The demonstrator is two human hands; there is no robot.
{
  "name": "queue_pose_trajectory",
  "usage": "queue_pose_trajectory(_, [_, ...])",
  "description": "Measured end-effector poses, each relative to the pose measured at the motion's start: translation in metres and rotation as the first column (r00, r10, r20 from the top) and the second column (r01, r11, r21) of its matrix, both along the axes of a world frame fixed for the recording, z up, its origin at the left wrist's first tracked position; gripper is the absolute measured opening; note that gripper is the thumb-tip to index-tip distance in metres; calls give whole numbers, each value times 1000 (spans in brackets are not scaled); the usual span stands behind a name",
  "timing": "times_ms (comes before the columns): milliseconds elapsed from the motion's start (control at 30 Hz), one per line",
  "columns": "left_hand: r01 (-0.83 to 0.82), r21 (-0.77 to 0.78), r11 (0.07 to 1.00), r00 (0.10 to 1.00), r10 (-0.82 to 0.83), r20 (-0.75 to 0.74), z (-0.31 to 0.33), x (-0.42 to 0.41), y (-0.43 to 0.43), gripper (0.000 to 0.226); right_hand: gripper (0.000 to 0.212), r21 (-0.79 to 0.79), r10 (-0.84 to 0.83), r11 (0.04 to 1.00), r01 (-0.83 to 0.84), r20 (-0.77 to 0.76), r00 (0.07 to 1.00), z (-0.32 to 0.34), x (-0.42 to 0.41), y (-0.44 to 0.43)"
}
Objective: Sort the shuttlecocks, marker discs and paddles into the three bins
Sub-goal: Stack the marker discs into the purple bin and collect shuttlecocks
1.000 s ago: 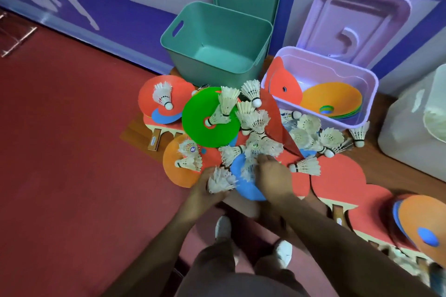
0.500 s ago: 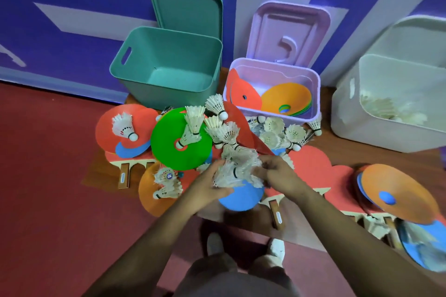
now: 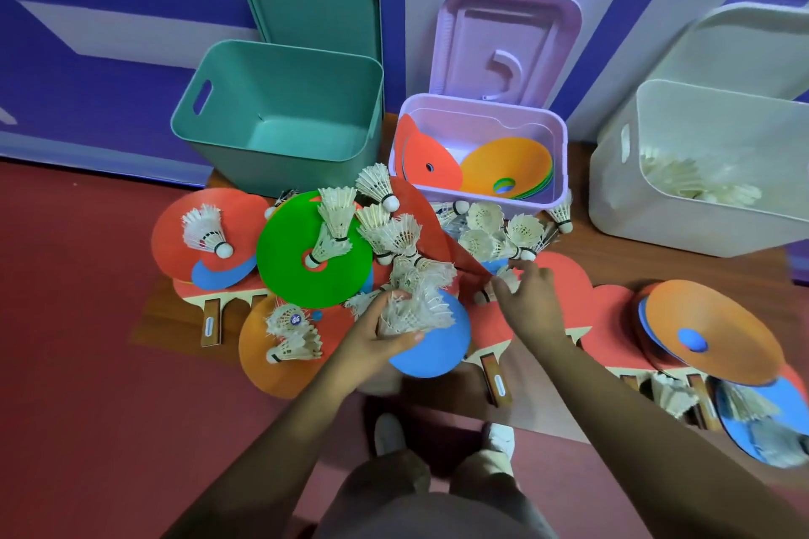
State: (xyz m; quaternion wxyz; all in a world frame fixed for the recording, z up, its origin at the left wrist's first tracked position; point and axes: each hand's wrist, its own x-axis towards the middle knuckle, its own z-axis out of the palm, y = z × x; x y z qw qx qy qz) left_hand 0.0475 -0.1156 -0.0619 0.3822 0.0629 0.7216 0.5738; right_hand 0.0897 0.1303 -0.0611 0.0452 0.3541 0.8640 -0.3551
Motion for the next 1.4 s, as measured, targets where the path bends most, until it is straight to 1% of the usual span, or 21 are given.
queue_pose_trajectory(67, [-12,13,1000,1000,12,3,-2,2,-1,48,57,-11,-23,1000,24,117,993,-14,-4,12])
queue_pose_trajectory(133, [-19,15,1000,1000,19,13,-4,3,1,48,53,-63,-10,998,19,142,990,-27,-10,18])
queue_pose_trajectory(233, [-37,15,999,998,36,43,-6,4,6,49,27,-126,-71,989,80,72,995,-38,-16,21])
queue_pose_trajectory(300, [-53,12,999,997,53,61,-8,5,10,53,16,-116,-103,988,105,25,994,-40,-13,24])
queue_pose_trajectory(433, [-65,16,998,995,63,79,-9,4,15,52,8,-70,-114,992,105,-147,982,-22,1,35])
queue_pose_trajectory(533, [-38,-16,999,995,40,88,-14,2,14,61,11,-201,-173,972,120,-271,947,-3,7,33])
queue_pose_trajectory(600, [-33,-30,999,993,36,109,-16,1,13,77,13,-353,-180,934,58,-325,928,11,7,20])
queue_pose_trajectory(667, [-9,-31,999,994,12,105,-16,1,15,86,11,-473,-151,880,-40,-359,921,21,7,0])
queue_pose_trajectory(733, [-13,-35,999,994,17,110,-15,0,19,90,14,-485,-44,861,-150,-367,929,25,7,-18])
queue_pose_trajectory(800, [-18,-30,999,995,21,94,-16,-1,20,86,23,-471,72,846,-250,-362,929,25,7,-30])
queue_pose_trajectory(833, [-4,-49,999,996,9,91,-14,0,21,82,27,-479,88,839,-259,-349,933,25,7,-34])
queue_pose_trajectory(900, [31,-62,998,997,-26,77,-13,1,20,72,27,-554,53,799,-233,-322,945,24,5,-40])
queue_pose_trajectory(1000, [20,-43,999,996,-16,89,-15,1,17,71,20,-612,58,751,-250,-315,947,26,2,-45])
queue_pose_trajectory(1100, [-45,19,999,992,42,121,-12,-2,15,61,14,-598,98,747,-290,-333,938,35,-4,-38])
queue_pose_trajectory(1167, [-84,35,996,988,78,136,-11,-5,16,56,16,-586,2,784,-203,-324,946,40,-13,-29])
queue_pose_trajectory(1200, [-99,47,994,986,92,138,-10,-6,16,53,16,-513,-31,844,-153,-333,942,40,-18,-22])
queue_pose_trajectory(1233, [-104,52,993,986,95,140,-9,-7,16,51,15,-366,-8,922,-124,-339,941,35,-23,-14])
queue_pose_trajectory(1267, [-105,58,993,985,96,140,-10,-8,17,49,20,-197,64,972,-130,-312,948,28,-28,-6])
queue_pose_trajectory(1300, [-106,50,993,986,98,136,-10,-8,17,49,31,-66,152,983,-173,-243,958,21,-31,1])
queue_pose_trajectory(1333, [-109,47,993,986,102,134,-10,-9,16,49,42,-4,219,975,-221,-141,966,14,-36,7])
queue_pose_trajectory(1400, [-112,39,993,984,105,140,-11,-9,16,50,53,27,288,957,-290,66,955,0,-46,17])
